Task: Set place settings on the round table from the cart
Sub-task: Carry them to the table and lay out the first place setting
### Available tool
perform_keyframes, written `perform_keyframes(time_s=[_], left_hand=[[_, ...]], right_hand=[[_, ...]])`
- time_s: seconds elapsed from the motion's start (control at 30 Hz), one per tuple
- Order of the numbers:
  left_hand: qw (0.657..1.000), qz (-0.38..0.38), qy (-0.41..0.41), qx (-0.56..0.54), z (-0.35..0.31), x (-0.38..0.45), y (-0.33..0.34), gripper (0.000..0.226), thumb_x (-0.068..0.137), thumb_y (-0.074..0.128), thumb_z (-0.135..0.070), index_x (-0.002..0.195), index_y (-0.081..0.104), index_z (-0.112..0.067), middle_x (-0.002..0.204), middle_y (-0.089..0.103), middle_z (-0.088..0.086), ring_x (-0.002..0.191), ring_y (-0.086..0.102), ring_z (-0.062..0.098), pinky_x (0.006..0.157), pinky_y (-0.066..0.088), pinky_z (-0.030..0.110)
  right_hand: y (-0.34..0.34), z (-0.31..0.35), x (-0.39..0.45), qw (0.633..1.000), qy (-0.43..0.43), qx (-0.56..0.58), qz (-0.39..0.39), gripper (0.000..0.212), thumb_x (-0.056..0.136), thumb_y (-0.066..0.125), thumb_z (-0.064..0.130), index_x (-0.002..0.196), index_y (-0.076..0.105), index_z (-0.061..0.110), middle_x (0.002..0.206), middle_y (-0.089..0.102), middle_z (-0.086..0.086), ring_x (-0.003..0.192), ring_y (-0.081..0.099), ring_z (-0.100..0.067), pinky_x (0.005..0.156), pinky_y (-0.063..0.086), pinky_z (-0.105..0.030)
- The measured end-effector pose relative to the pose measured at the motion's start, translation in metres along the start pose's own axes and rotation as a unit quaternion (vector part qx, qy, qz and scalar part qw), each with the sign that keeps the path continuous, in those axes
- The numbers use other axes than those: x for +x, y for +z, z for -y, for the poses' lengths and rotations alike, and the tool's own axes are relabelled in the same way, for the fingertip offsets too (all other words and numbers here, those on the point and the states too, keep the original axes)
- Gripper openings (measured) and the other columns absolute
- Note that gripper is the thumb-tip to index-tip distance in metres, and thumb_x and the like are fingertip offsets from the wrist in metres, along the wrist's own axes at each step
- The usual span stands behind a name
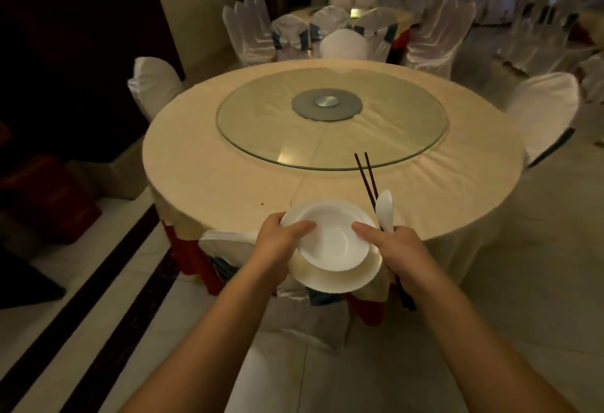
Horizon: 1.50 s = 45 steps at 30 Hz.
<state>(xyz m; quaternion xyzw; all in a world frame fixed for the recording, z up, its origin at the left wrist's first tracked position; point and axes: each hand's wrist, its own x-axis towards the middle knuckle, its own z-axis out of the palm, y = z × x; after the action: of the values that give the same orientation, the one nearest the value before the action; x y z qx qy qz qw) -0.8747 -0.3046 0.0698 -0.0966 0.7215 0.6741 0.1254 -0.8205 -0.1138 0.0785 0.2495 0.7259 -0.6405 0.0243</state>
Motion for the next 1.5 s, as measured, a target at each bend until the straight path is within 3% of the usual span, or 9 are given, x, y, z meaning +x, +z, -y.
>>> perform_keyframes(time_s=[0.1,0.27,0.47,0.7,1.0,1.17,1.37,1.5], left_hand=[[1.0,-0.028,0.003,-0.005,-0.004,0.008,-0.019,0.044,0.082,0.073,-0.026,0.121,0.056,-0.014,0.107,0.065,0.007,0.09,0.064,0.024,0.061,0.051,0.034],[0.999,-0.03,0.015,-0.02,-0.012,0.031,-0.042,0.04,0.082,0.073,-0.023,0.117,0.057,-0.014,0.108,0.066,0.008,0.087,0.066,0.022,0.058,0.05,0.03],[0.999,0.019,0.013,-0.035,-0.027,0.087,-0.074,0.044,0.082,0.072,-0.021,0.122,0.055,-0.012,0.11,0.065,0.009,0.091,0.066,0.025,0.061,0.051,0.032],[0.997,0.073,0.006,-0.037,-0.037,0.157,-0.102,0.046,0.082,0.071,-0.017,0.125,0.056,-0.009,0.113,0.065,0.013,0.094,0.066,0.029,0.065,0.052,0.034],[0.994,0.108,-0.036,-0.008,-0.015,0.219,-0.089,0.043,0.081,0.072,-0.016,0.121,0.06,-0.008,0.112,0.068,0.013,0.097,0.066,0.031,0.072,0.054,0.036],[0.992,0.11,-0.06,0.002,-0.003,0.251,-0.08,0.038,0.081,0.073,-0.016,0.117,0.064,-0.008,0.11,0.069,0.013,0.096,0.067,0.031,0.07,0.053,0.036],[0.994,0.085,-0.07,0.005,0.01,0.288,-0.072,0.038,0.081,0.073,-0.015,0.116,0.064,-0.007,0.111,0.069,0.014,0.097,0.068,0.032,0.073,0.055,0.036],[0.993,0.083,-0.085,0.012,0.025,0.308,-0.071,0.036,0.08,0.073,-0.017,0.114,0.066,-0.008,0.108,0.071,0.012,0.094,0.068,0.029,0.07,0.055,0.034]], right_hand=[[0.021,0.01,0.008,1.0,-0.014,-0.022,0.018,0.034,0.076,0.077,0.049,0.075,0.055,0.024,0.085,0.068,0.001,0.073,0.064,-0.016,0.049,0.043,-0.025],[0.047,0.022,0.023,0.999,-0.019,-0.037,0.014,0.037,0.076,0.076,0.052,0.083,0.058,0.02,0.087,0.068,-0.004,0.073,0.064,-0.021,0.05,0.041,-0.027],[0.088,0.044,0.057,0.999,-0.015,-0.034,-0.02,0.044,0.076,0.077,0.049,0.089,0.064,0.008,0.064,0.054,-0.002,0.041,0.038,-0.011,0.037,0.031,-0.024],[0.135,0.057,0.094,0.997,0.002,-0.027,-0.066,0.046,0.075,0.077,0.049,0.091,0.064,0.008,0.066,0.052,-0.003,0.048,0.037,-0.014,0.041,0.031,-0.027],[0.145,0.034,0.144,0.993,0.073,0.012,-0.091,0.044,0.076,0.078,0.045,0.093,0.065,0.006,0.067,0.054,-0.001,0.046,0.039,-0.013,0.039,0.029,-0.026],[0.148,0.022,0.183,0.992,0.092,0.015,-0.085,0.043,0.073,0.08,0.046,0.088,0.065,0.009,0.056,0.049,0.005,0.034,0.039,-0.008,0.035,0.029,-0.021],[0.15,0.011,0.23,0.994,0.104,-0.004,-0.043,0.044,0.073,0.079,0.048,0.09,0.064,0.01,0.066,0.054,0.0,0.044,0.04,-0.012,0.036,0.03,-0.022],[0.156,0.006,0.255,0.992,0.116,-0.02,-0.041,0.041,0.074,0.079,0.046,0.09,0.064,0.01,0.066,0.056,-0.001,0.04,0.043,-0.011,0.036,0.031,-0.021]])
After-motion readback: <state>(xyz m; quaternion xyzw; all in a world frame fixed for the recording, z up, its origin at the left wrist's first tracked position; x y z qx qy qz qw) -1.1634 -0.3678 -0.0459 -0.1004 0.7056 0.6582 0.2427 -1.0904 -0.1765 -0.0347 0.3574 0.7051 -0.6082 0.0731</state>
